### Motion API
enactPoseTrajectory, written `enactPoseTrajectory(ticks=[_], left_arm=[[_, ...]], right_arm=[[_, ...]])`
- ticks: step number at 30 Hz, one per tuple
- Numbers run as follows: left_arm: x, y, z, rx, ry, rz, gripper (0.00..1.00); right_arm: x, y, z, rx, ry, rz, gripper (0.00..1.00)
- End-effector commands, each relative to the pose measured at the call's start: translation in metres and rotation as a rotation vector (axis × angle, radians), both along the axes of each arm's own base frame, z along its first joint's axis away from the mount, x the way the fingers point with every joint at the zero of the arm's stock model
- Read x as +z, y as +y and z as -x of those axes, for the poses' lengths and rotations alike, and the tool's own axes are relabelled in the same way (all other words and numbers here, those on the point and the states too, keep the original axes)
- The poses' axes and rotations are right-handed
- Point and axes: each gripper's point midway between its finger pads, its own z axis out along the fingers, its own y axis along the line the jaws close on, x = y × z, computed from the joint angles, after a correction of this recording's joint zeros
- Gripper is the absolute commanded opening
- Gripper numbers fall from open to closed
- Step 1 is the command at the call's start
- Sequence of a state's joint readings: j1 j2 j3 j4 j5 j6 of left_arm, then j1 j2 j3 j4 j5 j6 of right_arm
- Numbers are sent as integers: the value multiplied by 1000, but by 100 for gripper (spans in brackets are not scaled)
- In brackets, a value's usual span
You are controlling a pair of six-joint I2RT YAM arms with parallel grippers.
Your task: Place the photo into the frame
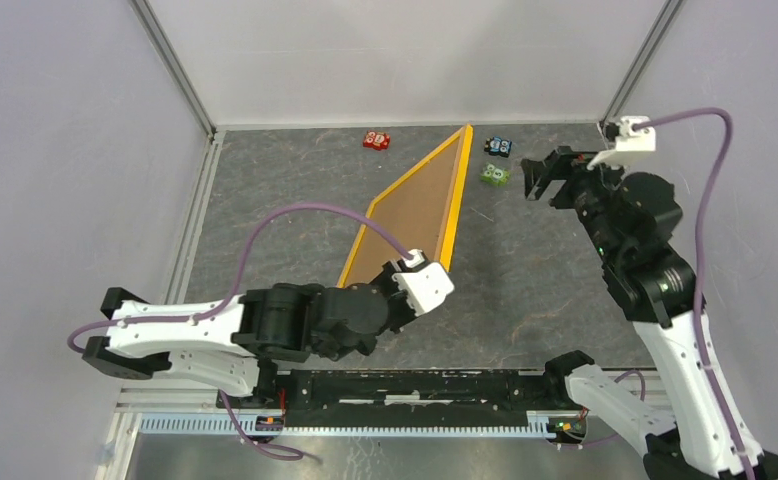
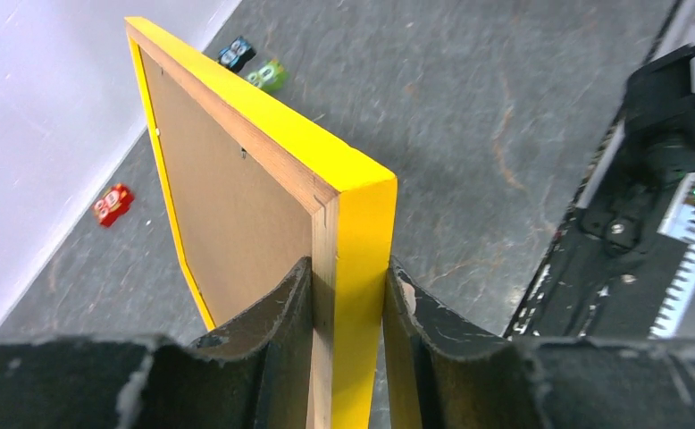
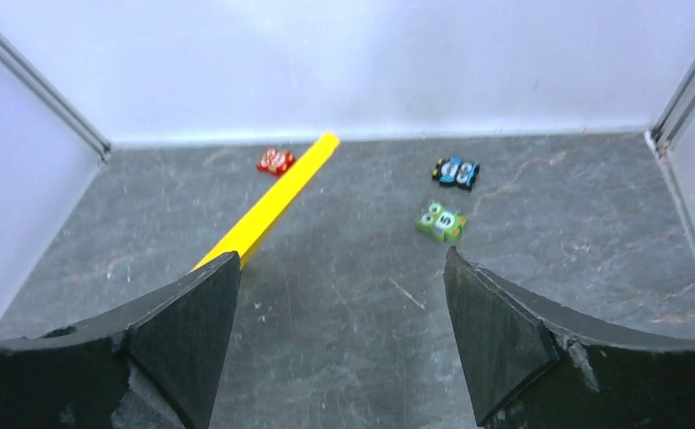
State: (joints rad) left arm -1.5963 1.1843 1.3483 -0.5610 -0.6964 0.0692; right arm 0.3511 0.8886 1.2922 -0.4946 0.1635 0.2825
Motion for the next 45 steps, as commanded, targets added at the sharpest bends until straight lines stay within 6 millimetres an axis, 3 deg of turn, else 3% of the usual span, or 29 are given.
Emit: enactPoseTrajectory(ticks=[1, 5, 14, 18, 22, 29, 34, 38, 45], left_arm=[[64, -11, 26, -144, 91, 285, 2], [77, -14, 38, -229, 113, 377, 2], [110, -22, 58, -343, 246, 553, 2], [127, -19, 52, -347, 294, 642, 2], [134, -11, 20, -278, 403, 762, 2], [116, 9, -46, -165, 626, 918, 2], [90, 17, -73, -166, 824, 1025, 2], [75, 25, -81, -172, 882, 1061, 2], [63, 27, -76, -223, 961, 1092, 2]], right_arm=[[21, -22, 10, -95, -117, -24, 89], [23, -31, 15, -128, -135, -14, 89], [11, -29, 12, -127, -112, -10, 88], [8, -29, 11, -128, -111, -14, 88], [3, -30, 10, -139, -98, -21, 88], [5, -36, 12, -166, -105, -15, 87], [1, -40, 13, -182, -104, -2, 87], [-5, -40, 11, -187, -93, 7, 87], [-7, -39, 9, -186, -93, 9, 87]])
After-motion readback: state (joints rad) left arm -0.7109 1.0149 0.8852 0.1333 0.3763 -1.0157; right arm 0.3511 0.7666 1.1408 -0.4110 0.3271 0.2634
